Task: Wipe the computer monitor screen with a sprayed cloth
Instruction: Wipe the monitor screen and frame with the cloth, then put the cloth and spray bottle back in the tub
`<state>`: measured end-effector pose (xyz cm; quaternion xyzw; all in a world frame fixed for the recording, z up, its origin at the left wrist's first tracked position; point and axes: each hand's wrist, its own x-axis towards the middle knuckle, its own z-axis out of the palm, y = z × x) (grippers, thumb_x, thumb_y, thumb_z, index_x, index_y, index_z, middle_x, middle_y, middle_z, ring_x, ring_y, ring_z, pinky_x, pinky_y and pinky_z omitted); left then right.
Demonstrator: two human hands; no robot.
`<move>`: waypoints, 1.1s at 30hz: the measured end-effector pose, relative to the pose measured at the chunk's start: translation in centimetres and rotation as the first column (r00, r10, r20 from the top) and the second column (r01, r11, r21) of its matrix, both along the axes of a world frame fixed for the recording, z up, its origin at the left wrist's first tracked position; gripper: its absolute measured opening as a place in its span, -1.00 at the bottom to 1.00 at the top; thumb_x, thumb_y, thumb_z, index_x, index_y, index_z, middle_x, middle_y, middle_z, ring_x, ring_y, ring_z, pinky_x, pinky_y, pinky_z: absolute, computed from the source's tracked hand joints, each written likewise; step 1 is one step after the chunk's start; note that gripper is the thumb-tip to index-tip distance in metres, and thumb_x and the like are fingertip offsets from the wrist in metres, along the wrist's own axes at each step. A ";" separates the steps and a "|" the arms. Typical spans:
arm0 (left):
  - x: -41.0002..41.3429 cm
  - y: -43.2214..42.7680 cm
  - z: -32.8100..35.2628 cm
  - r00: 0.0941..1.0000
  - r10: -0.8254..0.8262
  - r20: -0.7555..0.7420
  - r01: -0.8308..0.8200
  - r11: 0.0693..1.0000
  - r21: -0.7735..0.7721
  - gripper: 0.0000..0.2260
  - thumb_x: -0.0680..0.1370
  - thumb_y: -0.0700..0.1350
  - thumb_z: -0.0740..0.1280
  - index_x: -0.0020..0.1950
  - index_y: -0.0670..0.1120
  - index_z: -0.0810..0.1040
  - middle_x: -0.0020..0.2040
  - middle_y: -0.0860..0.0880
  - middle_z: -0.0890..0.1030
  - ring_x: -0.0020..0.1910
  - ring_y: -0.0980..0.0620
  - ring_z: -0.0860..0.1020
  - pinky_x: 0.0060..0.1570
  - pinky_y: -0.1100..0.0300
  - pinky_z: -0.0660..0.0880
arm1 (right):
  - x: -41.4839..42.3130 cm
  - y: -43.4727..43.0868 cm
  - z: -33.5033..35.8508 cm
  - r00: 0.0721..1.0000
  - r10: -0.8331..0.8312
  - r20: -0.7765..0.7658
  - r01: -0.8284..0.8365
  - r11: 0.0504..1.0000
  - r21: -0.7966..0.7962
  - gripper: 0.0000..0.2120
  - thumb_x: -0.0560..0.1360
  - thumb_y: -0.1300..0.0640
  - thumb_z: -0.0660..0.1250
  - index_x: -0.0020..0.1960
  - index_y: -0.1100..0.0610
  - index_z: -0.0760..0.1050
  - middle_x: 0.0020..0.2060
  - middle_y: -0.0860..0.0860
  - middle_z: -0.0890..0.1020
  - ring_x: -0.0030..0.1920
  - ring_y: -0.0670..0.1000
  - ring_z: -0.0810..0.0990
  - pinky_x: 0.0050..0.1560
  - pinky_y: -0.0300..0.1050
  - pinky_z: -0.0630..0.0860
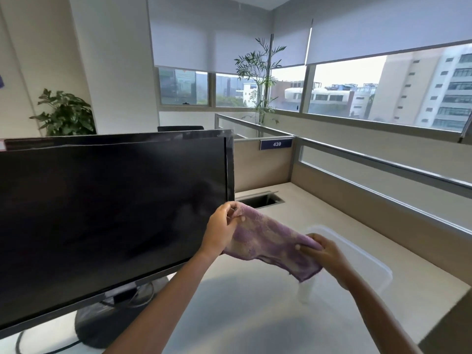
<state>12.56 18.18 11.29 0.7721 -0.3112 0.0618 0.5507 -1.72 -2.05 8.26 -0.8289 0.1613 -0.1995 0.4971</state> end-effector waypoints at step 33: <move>1.8 -30.1 -9.2 0.939 -0.317 -0.135 0.305 0.582 0.754 -0.68 0.46 -0.41 0.17 0.15 -0.19 0.50 0.25 -0.20 0.45 0.21 -0.14 0.48 0.15 0.07 0.46 | -2.0 -17.8 -8.4 0.770 -0.341 -0.539 -0.049 0.811 -0.583 -0.78 0.53 0.24 0.06 0.10 0.14 0.42 0.10 0.14 0.46 0.02 0.18 0.56 -0.11 -0.08 0.44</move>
